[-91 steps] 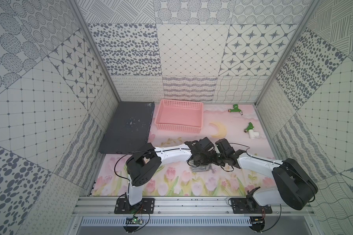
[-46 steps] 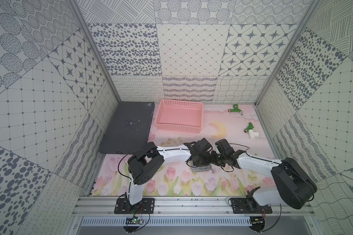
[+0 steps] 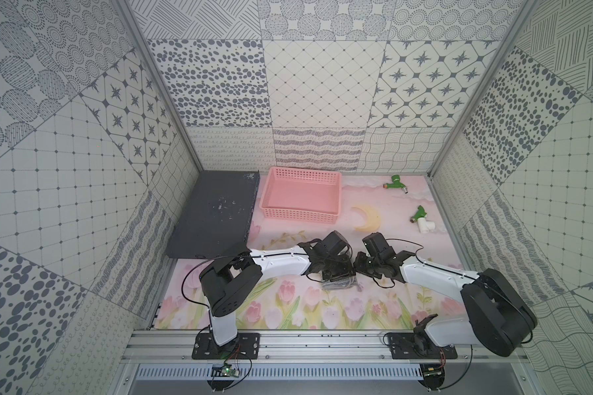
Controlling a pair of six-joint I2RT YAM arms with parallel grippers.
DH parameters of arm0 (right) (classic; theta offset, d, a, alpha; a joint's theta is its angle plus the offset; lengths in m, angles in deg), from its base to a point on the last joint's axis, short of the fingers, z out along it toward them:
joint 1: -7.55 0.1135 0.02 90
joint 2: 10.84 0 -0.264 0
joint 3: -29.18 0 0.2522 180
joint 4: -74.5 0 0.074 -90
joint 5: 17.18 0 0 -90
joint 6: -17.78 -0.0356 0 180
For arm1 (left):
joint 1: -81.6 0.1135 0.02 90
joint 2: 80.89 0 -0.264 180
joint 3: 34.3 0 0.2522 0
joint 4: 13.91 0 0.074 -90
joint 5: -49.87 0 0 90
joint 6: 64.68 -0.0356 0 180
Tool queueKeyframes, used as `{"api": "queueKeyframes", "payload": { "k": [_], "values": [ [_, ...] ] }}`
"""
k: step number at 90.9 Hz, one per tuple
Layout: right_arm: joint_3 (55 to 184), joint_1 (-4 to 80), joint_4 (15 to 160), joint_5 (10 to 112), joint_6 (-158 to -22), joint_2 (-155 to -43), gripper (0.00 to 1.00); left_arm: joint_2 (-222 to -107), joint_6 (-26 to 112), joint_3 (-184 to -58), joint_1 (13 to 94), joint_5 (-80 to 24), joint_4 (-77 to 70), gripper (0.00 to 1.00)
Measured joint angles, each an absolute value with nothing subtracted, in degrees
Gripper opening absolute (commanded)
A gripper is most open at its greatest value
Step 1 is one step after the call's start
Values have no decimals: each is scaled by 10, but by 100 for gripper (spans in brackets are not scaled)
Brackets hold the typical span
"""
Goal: Fold the square dishcloth
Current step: Fold the cleaning item at the center of the board.
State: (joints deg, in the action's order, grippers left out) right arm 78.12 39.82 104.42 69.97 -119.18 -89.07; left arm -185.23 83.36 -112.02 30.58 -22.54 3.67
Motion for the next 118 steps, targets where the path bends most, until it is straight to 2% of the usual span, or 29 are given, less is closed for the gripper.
{"api": "queueKeyframes", "payload": {
  "k": [8, 17, 42, 57, 92, 118],
  "values": [
    [792, 397, 1060, 715, -1187, -874, 28, -1836, 839, -1114, 306, -214, 26, 53],
    [799, 397, 1076, 727, -1181, -856, 28, -1825, 843, -1107, 306, -205, 12, 55],
    [801, 399, 1114, 754, -1175, -820, 29, -1826, 867, -1083, 306, -160, -68, 47],
    [802, 426, 1130, 773, -1176, -799, 33, -1800, 873, -1053, 308, -157, -89, 48],
    [825, 541, 1185, 810, -1204, -837, 45, -1706, 852, -1005, 321, -266, -19, 52],
    [826, 561, 1215, 824, -1216, -867, 43, -1696, 847, -986, 321, -330, 19, 52]
  ]
}}
